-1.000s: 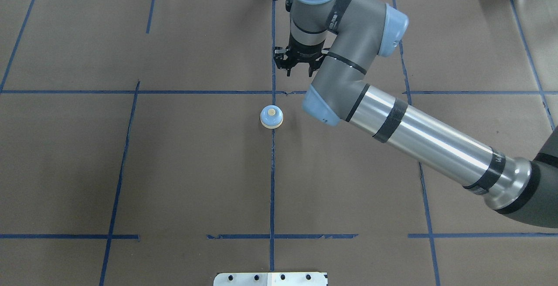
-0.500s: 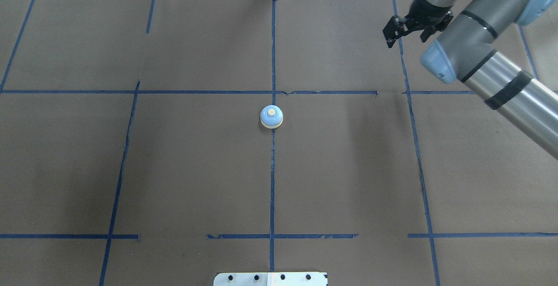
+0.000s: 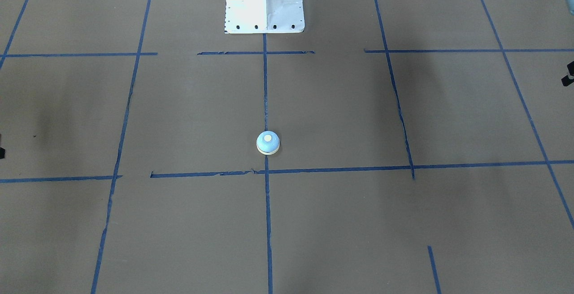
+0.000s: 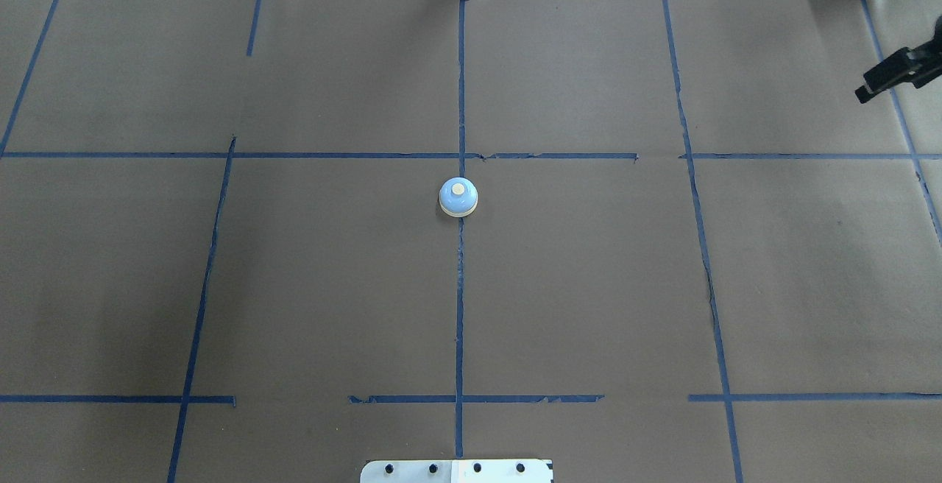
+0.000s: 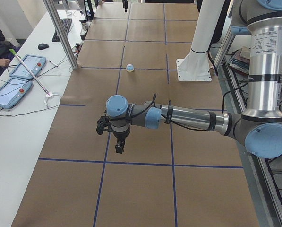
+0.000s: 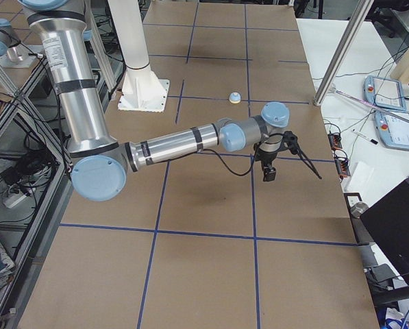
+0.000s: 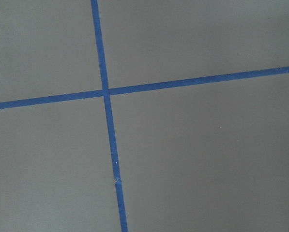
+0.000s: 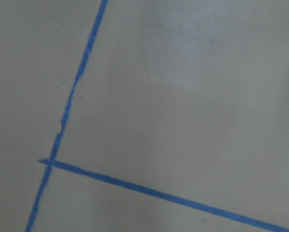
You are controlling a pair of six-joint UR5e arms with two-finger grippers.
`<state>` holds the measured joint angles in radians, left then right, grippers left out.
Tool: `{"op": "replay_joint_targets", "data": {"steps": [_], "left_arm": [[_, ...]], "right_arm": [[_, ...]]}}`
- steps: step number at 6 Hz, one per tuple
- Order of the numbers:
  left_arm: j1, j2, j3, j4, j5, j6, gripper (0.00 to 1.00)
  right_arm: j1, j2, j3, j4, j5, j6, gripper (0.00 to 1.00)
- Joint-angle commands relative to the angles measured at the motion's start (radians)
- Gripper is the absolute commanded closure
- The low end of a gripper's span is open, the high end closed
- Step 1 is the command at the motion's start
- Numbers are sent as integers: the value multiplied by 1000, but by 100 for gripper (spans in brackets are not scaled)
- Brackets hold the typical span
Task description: Place and press bell with both arms
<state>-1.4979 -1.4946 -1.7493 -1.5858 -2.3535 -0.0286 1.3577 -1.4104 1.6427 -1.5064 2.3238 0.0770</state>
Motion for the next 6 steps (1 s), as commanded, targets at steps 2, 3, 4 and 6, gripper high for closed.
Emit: {"op": "replay_joint_targets", "data": {"steps": [2, 3, 4, 6], "left_arm": [[-53, 95, -1, -14, 11, 7, 0], [-55, 97, -2, -19, 14, 9, 0], [-55, 126, -2, -14, 20, 10, 0], [-53, 151, -12, -19, 17, 12, 0]], "right_arm": [[132, -185, 22, 3, 22, -134, 0], [132, -206, 22, 5, 23, -129, 0], [132, -215, 25, 8, 22, -119, 0], [130, -220, 32, 12, 23, -74, 0]]}}
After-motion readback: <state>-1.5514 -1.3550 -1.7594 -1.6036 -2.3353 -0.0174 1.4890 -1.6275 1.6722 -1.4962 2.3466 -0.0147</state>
